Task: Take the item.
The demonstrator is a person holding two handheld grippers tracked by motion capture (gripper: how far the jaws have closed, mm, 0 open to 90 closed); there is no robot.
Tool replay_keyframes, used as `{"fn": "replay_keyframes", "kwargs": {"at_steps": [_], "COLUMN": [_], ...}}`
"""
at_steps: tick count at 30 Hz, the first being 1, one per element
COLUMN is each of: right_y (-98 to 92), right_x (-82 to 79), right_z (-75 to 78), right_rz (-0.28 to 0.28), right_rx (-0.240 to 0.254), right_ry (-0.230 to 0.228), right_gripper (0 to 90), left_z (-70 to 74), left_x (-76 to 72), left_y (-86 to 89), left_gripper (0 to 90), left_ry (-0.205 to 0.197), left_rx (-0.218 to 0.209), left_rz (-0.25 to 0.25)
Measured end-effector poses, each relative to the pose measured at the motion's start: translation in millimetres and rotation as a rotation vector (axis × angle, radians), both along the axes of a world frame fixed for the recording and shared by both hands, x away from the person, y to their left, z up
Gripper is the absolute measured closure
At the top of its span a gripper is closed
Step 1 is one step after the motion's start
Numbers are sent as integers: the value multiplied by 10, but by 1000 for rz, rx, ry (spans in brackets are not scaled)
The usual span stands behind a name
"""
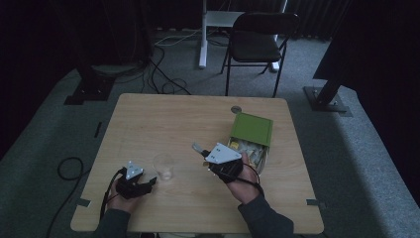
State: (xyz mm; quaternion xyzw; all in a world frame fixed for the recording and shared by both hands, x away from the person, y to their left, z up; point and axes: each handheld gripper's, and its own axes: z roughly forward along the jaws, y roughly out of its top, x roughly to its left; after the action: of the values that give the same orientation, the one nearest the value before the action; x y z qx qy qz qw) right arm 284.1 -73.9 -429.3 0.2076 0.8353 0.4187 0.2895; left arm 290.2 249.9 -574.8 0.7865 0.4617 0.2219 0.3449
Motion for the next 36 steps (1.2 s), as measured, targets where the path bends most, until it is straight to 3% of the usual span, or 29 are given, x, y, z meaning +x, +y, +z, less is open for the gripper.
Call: {"fn": "replay_keyframes", "kwargs": {"at_steps": [36], "right_y": [373], "right_x": [115], "right_z": [56], "right_rz": [61], "right_rx": [32], "right_ry": [22], "right_gripper": [886], "left_z": [0], "left_x": [1], "left_y": [1], "left_gripper": [371], "left_ry": [-1], "left_rx": [2], "left_rz": [-1]}}
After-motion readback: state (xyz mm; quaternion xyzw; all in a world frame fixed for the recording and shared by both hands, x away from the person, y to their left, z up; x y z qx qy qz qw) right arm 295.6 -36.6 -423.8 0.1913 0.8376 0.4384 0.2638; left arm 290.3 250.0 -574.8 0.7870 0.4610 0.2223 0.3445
